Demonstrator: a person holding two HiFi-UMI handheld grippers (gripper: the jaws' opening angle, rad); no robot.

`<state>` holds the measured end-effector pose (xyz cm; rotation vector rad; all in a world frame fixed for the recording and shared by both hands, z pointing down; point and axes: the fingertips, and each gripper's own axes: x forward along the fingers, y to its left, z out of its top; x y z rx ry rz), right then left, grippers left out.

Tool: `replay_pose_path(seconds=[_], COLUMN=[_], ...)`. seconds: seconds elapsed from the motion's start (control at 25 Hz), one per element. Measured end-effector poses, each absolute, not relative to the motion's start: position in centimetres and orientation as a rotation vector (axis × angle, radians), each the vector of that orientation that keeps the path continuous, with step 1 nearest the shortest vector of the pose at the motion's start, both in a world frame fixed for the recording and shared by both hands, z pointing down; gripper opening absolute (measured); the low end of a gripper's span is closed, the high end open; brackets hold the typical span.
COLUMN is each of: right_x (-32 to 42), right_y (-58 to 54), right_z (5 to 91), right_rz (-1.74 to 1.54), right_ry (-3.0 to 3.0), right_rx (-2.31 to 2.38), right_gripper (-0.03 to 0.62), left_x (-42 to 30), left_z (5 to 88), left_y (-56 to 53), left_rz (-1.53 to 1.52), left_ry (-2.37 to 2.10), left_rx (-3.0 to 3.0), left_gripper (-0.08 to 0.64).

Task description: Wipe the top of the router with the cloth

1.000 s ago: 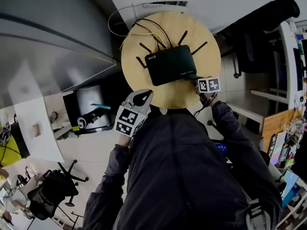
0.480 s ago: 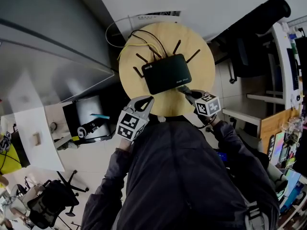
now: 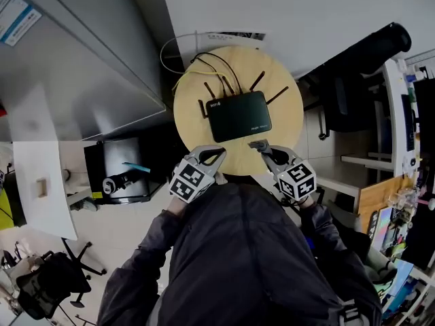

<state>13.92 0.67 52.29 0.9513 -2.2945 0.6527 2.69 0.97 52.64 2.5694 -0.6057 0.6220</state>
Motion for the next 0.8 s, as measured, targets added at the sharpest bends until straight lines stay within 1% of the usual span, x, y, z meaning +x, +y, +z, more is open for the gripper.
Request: replay_pose_path(seconds=[0.8], right_x=[11.2], right_y=[1.4], right_z=[52.2], right_rz=[0.650], right_ry=[-2.277], right_rx=[0.951], right_gripper=[0.031], left_x=[0.2], left_z=[52.8], left_y=[1.8], left_rz=[0.578], left_ry=[-0.591], left_rx=[2.571], left_gripper=[0.000])
